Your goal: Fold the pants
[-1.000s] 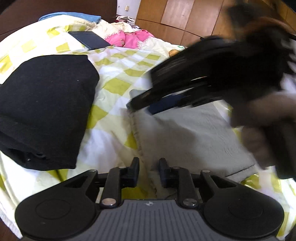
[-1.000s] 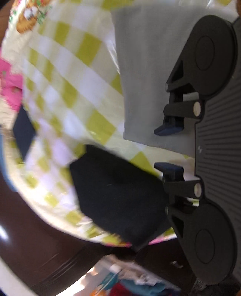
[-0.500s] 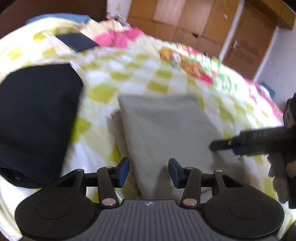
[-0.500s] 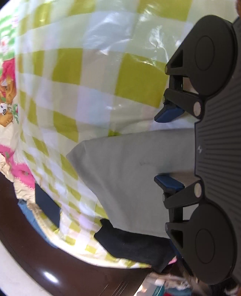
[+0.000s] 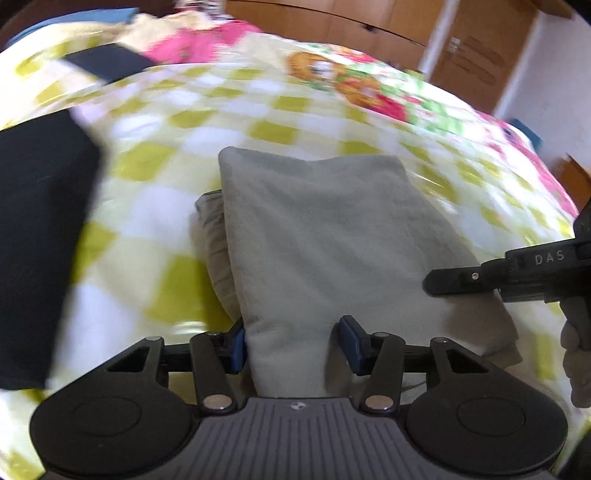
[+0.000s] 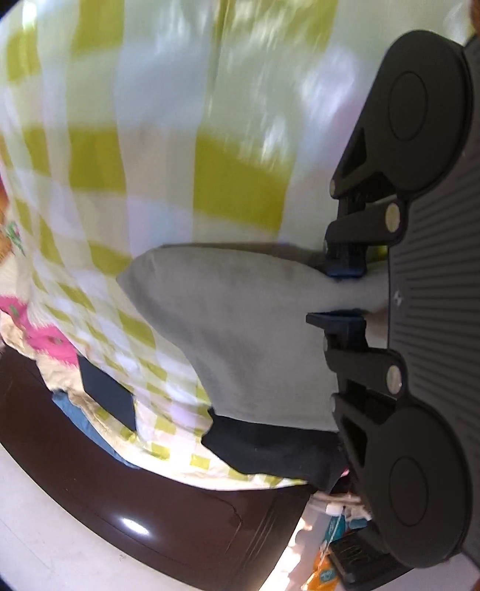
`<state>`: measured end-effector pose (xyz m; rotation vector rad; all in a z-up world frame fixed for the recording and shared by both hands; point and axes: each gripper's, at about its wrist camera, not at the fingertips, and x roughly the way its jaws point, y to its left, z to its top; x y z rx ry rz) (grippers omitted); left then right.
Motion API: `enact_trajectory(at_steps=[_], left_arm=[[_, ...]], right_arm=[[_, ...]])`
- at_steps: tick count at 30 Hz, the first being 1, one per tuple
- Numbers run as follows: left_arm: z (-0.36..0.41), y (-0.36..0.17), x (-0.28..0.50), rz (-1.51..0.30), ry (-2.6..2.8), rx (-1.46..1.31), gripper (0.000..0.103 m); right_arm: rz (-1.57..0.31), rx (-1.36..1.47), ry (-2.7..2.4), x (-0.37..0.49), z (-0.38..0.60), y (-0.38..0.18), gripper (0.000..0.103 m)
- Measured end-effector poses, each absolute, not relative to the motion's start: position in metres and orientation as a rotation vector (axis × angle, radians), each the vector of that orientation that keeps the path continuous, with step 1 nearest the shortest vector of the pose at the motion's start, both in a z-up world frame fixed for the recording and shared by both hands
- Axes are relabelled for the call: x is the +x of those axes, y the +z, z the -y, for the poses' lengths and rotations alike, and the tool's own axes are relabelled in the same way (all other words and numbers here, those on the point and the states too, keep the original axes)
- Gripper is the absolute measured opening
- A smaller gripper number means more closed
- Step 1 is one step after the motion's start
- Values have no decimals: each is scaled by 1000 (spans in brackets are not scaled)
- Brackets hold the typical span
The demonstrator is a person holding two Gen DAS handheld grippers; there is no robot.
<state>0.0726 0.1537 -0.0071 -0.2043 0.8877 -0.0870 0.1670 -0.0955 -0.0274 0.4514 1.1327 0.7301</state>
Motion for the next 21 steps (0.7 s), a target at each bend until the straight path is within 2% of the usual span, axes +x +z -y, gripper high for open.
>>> enact_trajectory(at_steps=[8,12,21], left_arm=[[-36,-11,137,-856,-351,-84,62],[10,-10,162,-855,-392,15,65],[19,-1,144,-859,-300,99,66]], right_arm=[[-1041,469,400,167,217,-10,20],[-992,415,252,164,247,-4,29],[-920,282,177,115,248,11,31]])
